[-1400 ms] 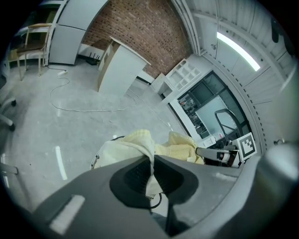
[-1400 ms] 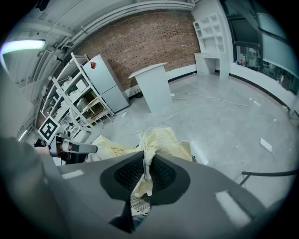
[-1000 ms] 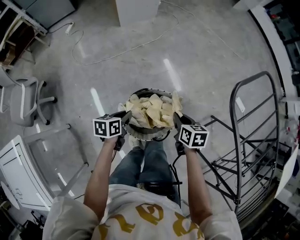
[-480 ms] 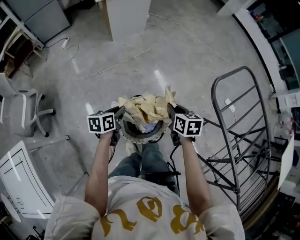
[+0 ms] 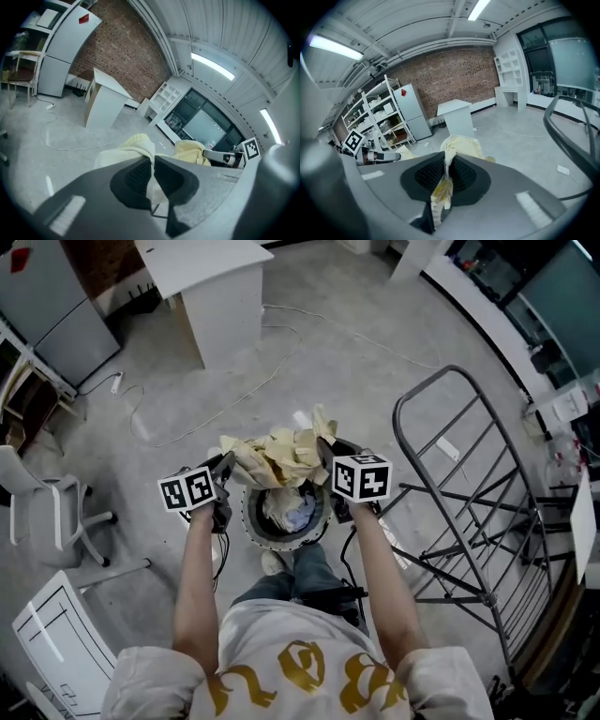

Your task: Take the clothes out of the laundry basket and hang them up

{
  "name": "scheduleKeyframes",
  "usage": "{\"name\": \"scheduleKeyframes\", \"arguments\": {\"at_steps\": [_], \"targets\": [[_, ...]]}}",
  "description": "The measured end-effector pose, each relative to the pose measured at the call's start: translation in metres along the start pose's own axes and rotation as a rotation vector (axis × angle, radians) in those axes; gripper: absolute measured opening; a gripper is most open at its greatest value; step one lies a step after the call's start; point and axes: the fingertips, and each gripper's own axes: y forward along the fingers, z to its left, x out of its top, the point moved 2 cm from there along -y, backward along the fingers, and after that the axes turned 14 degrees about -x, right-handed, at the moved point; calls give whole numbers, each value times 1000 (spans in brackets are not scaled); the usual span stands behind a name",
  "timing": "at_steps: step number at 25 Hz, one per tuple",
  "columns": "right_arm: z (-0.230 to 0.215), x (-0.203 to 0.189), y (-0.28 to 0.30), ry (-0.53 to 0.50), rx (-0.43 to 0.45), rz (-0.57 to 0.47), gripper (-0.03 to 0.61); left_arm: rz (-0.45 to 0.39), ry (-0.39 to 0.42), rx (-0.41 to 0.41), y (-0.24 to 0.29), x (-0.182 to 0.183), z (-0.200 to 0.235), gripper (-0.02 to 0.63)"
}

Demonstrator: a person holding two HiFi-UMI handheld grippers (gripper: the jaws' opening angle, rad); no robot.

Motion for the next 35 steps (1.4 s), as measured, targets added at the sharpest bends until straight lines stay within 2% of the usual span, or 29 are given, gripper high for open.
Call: {"name": "scheduleKeyframes", "arguments": {"at_steps": [7,13,22,30,35], "targets": [[-1,55,-13,1,-21,-82,59,-22,32,-46,13,46,-3,25],[-22,83,-42,68,-40,-161,60,-47,64,-83,27,74,-13,25],[-62,123,-117,175,-64,-338,59,-134,132,-147,54,142,-48,25],[-124,130,-202,285,-155,-491,60,-151,216,-252,89,175,-118,25],[-157,115,-253,346,-232,-565,60,-135,271,-347,115,176,-172,24]]}}
